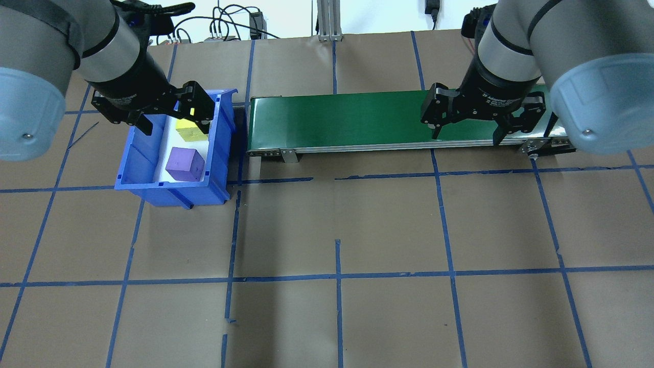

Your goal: Move block left to right into plate

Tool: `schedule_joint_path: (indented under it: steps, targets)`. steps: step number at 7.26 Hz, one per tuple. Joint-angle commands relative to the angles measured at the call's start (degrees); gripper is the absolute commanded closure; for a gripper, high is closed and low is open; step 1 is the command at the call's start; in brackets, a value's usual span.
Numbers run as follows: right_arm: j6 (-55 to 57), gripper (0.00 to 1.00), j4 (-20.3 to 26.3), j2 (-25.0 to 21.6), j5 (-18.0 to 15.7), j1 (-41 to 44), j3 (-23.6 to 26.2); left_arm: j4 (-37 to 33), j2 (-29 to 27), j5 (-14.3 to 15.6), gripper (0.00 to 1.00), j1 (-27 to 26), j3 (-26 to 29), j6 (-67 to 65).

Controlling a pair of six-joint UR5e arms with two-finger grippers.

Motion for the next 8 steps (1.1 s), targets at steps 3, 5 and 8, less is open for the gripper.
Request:
schedule_joint_path:
  steps: [3, 5, 8]
  targets:
    - [0.0, 0.00, 0.0, 0.0, 0.0, 0.0, 0.0, 0.3, 0.1, 0.4, 0.00, 0.8, 1.1, 0.9]
    - [0.0, 0.00, 0.0, 0.0, 0.0, 0.0, 0.0, 0.3, 0.0, 0.5, 0.00, 1.1, 1.1, 0.9]
    - [0.0, 0.00, 0.0, 0.0, 0.0, 0.0, 0.0, 0.4, -1.9, 0.6, 0.00, 4.8, 0.1, 4.4]
